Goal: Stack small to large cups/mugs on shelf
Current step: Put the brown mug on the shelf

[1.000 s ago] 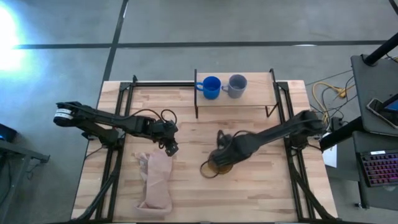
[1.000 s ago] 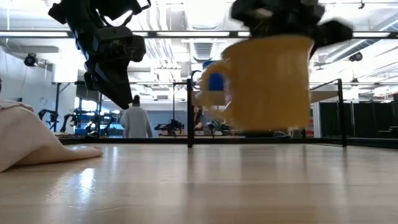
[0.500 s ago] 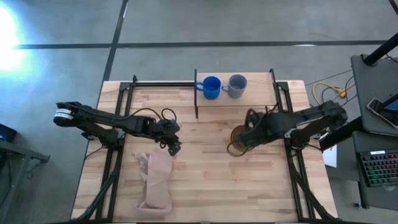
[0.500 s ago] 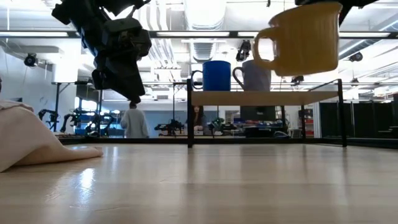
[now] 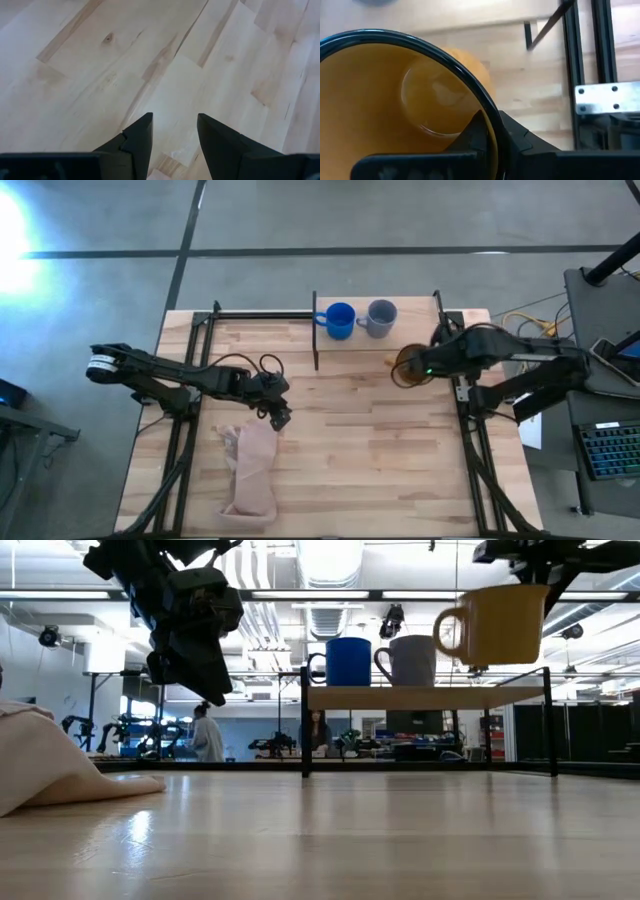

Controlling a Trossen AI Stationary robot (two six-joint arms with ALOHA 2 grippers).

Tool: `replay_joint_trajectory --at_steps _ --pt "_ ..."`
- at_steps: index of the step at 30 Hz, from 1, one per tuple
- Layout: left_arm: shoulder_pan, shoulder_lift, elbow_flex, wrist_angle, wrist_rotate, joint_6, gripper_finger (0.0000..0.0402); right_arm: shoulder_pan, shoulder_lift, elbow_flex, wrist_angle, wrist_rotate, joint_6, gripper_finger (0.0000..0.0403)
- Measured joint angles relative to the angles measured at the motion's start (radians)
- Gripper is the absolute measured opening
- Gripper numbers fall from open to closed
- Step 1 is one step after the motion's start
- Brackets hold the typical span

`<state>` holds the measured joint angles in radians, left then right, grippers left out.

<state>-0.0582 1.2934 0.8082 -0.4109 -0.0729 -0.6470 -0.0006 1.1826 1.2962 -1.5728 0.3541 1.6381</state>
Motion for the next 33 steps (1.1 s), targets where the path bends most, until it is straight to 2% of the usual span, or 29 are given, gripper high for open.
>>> replay_joint_trajectory --at_steps 8,17,24,33 --pt "0.0 0.0 0.0 0.001 0.0 0.0 0.014 -0.199 -0.089 -0.007 0.0 0.051 -0.12 0.0014" --pt "0.0 0.0 0.0 0.001 0.012 0.0 0.014 -0.455 -0.035 0.013 0.004 0.068 -0.312 0.0014" --pt "0.0 0.0 0.0 0.001 0.014 0.0 0.014 -0.598 -0.021 0.044 0.101 0.011 -0.546 0.0014" --pt "0.0 0.0 0.0 0.001 0.015 0.0 0.014 -0.782 -0.018 0.08 0.095 -0.077 -0.796 0.0014"
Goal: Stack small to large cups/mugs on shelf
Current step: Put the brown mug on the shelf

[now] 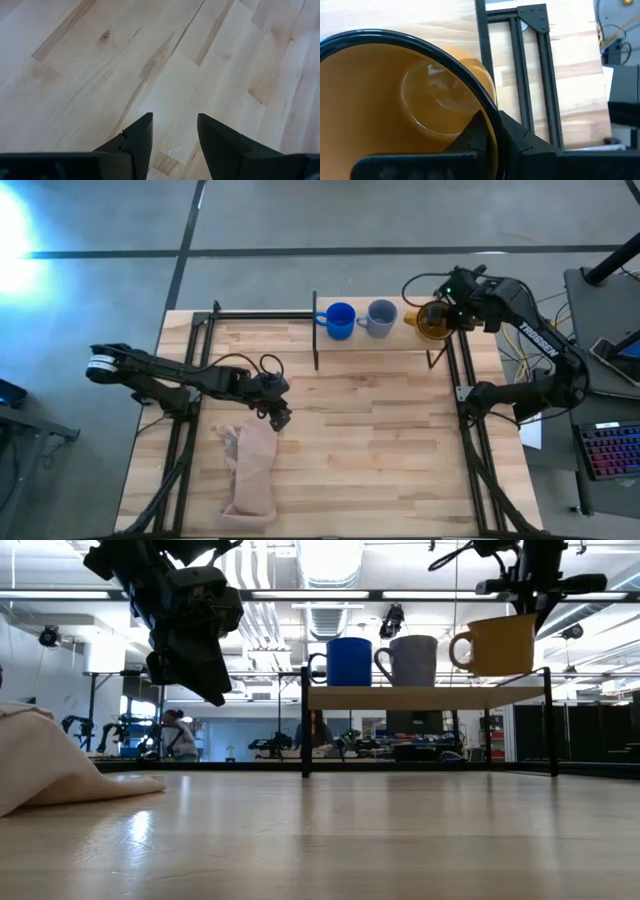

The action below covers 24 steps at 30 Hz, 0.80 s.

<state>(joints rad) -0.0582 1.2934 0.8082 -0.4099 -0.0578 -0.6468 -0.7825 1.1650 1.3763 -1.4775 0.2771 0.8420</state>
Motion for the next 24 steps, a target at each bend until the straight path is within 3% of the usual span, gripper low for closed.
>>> replay_joint_trajectory --at_steps 7,15,24 --pt "0.0 0.0 0.0 0.0 0.0 0.0 0.014 -0.077 0.033 0.012 0.066 -0.128 -0.207 0.0014" --pt "0.002 0.0 0.0 0.0 0.001 0.0 0.014 -0.133 0.102 0.039 0.067 -0.144 -0.333 0.0014" --pt "0.002 0.0 0.0 0.001 0.001 -0.002 0.014 -0.141 0.128 0.062 0.033 -0.172 -0.332 0.0014"
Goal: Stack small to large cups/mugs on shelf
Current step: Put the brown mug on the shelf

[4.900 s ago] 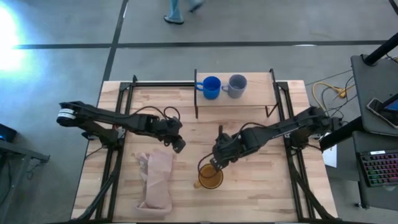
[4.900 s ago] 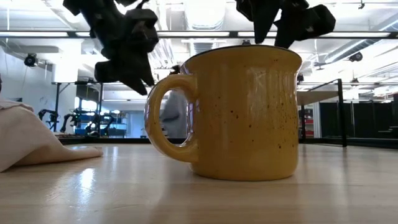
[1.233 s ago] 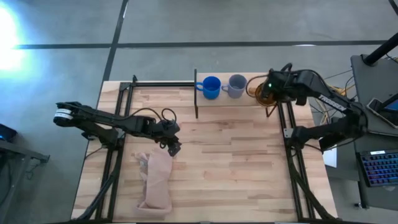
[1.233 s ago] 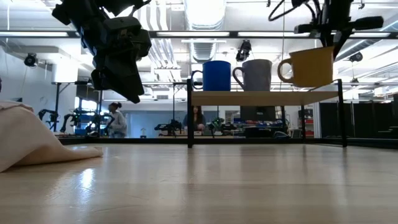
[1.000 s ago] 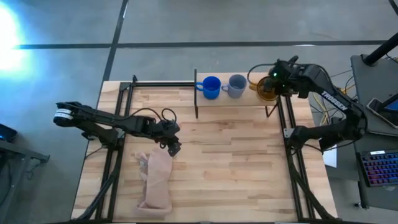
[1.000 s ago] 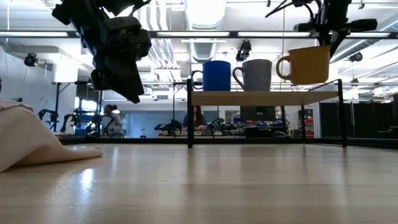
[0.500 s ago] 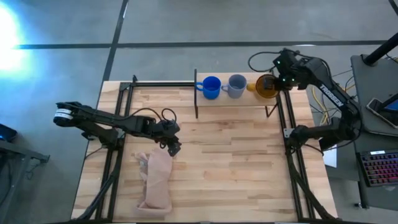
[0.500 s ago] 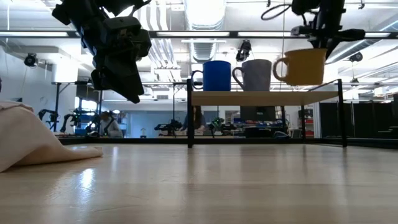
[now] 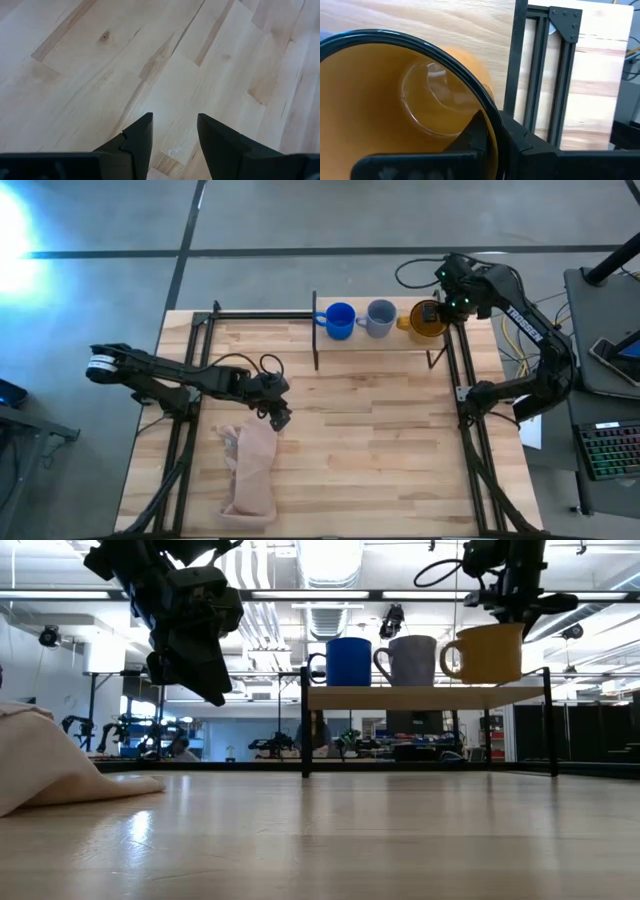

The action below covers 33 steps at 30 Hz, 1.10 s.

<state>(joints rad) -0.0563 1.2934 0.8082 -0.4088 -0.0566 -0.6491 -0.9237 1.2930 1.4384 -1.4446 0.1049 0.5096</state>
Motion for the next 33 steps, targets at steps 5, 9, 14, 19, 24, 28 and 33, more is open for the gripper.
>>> replay_joint_trajectory --at_steps 5,9,14,19,24,28,33 --pt "0.002 0.0 0.0 0.0 0.0 -0.001 0.014 0.0 0.008 0.002 0.029 0.001 0.053 0.0014" --pt "0.002 0.0 0.0 0.0 0.0 -0.001 0.014 0.0 0.027 0.002 0.026 0.001 0.064 0.0014" --pt "0.002 0.0 0.0 0.0 0.0 -0.001 0.014 0.0 0.051 0.002 0.025 0.003 0.067 0.0014" --pt "0.002 0.0 0.0 0.0 0.0 0.0 0.014 0.0 0.068 0.003 0.022 0.009 0.068 0.0029" --pt "0.002 0.0 0.0 0.0 0.0 0.0 0.014 0.0 0.069 0.003 0.023 0.011 0.085 0.0061" --pt "0.002 0.0 0.0 0.0 0.0 0.0 0.014 0.0 0.069 0.003 0.022 0.019 0.091 0.0081" --pt "0.002 0.0 0.0 0.0 0.0 0.001 0.014 0.001 0.068 0.013 0.023 0.054 0.119 0.01"
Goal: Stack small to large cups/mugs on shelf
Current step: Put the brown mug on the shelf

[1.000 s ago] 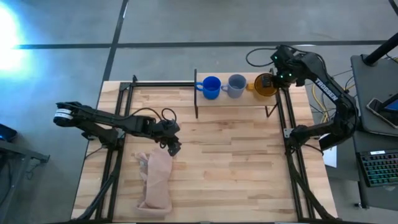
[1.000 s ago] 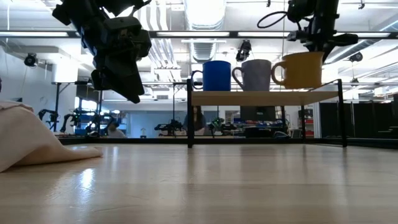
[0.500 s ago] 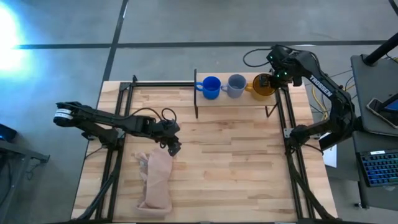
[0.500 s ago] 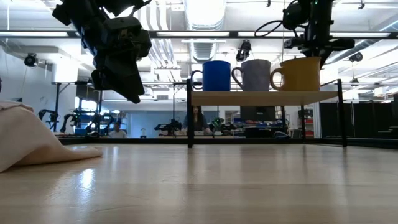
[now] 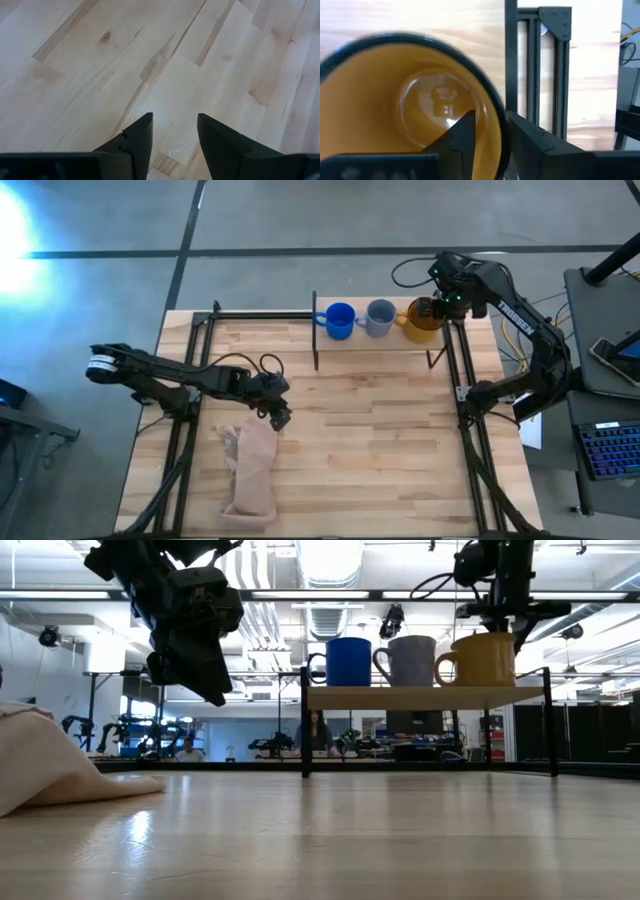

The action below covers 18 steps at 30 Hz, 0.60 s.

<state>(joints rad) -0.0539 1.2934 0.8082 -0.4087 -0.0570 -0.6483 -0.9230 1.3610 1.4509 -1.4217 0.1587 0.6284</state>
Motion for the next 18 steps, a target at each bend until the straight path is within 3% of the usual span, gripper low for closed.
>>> replay_joint_trajectory --at_steps 7,18 --pt "0.0 0.0 0.0 0.0 0.0 0.0 0.014 0.0 -0.003 0.018 0.017 0.042 0.015 0.01" --pt "0.0 0.0 -0.004 0.0 0.0 0.0 0.014 0.002 -0.004 0.018 0.054 0.079 0.019 0.0038"
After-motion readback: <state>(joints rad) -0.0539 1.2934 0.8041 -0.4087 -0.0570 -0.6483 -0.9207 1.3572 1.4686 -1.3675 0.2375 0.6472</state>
